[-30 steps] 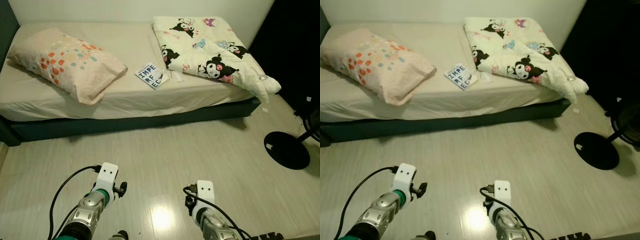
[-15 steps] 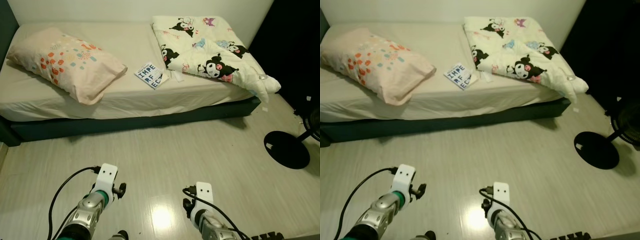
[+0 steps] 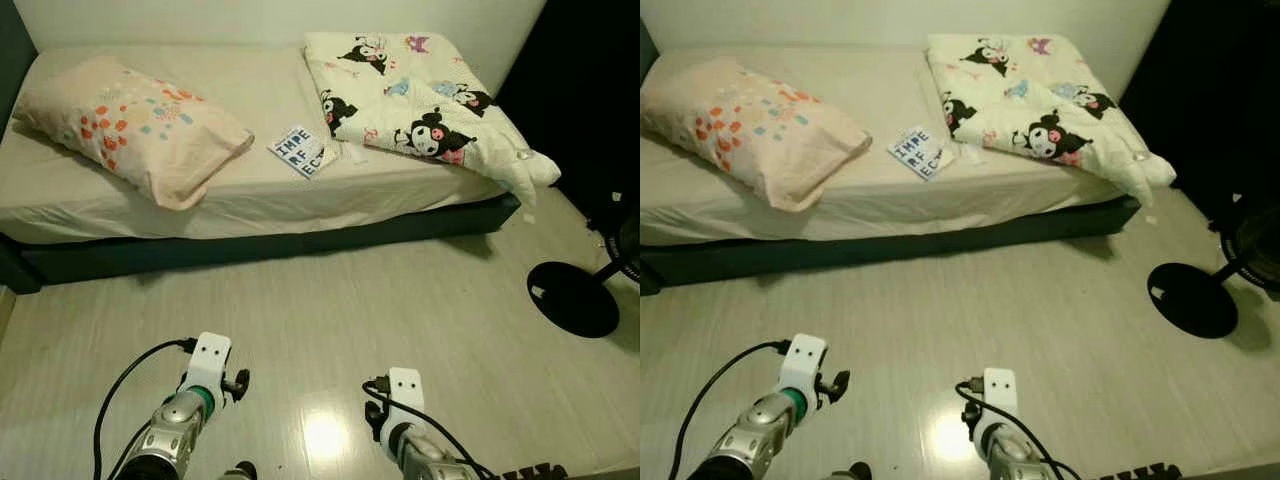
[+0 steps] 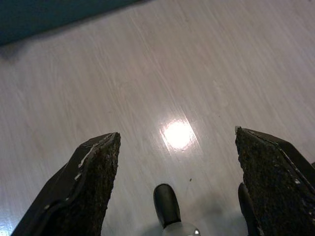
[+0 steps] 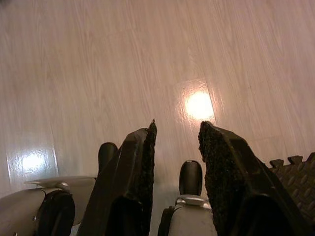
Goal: Clean up the room
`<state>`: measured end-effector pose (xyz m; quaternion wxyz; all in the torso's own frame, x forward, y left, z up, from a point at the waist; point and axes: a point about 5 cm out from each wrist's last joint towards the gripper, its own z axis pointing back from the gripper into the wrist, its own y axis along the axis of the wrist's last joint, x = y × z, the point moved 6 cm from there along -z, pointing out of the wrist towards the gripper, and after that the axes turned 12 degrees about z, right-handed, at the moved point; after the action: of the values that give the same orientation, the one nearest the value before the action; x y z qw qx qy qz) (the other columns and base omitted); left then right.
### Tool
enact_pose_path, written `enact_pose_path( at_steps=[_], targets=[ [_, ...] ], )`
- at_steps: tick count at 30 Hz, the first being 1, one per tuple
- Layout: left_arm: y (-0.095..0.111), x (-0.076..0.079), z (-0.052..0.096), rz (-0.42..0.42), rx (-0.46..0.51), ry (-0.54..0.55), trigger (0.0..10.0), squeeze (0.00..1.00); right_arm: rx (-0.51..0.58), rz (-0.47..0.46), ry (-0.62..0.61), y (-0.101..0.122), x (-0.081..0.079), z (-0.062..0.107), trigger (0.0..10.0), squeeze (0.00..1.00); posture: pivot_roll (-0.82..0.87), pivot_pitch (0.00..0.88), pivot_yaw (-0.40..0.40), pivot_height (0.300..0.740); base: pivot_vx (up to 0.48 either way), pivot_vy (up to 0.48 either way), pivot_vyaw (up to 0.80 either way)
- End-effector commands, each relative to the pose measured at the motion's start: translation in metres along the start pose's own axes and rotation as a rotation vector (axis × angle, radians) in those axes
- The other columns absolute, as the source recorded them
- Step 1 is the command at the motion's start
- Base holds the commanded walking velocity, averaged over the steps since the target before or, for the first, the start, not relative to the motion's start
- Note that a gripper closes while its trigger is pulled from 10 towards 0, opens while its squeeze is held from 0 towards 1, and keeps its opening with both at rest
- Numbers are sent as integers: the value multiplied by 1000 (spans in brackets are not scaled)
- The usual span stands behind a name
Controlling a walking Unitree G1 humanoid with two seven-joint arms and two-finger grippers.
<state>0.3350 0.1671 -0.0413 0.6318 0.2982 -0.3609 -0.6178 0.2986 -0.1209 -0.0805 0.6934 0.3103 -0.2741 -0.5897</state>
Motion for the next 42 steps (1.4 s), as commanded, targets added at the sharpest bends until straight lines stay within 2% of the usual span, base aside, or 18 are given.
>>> enact_pose_path(
  at_steps=[1,9,15,21,42],
  targets=[
    [-6,1,1,18,-14,4,10000,0,-27,-1,0,-9,1,1,10000,0,104,51,6,740,0,0,0],
    [-1,-1,0,-2,4,16,10000,0,-25,5,-5,-7,3,1,10000,0,105,59,3,740,0,0,0],
    [4,-1,0,27,23,18,10000,0,-17,32,17,-3,1,0,10000,0,103,70,3,740,0,0,133],
    [6,-2,0,34,33,15,10000,0,-17,32,18,-3,-1,0,10000,0,104,71,8,740,302,0,800],
    [8,-3,0,26,39,14,10000,0,-17,0,8,-4,0,0,10000,0,110,71,12,740,351,0,0]
  ],
)
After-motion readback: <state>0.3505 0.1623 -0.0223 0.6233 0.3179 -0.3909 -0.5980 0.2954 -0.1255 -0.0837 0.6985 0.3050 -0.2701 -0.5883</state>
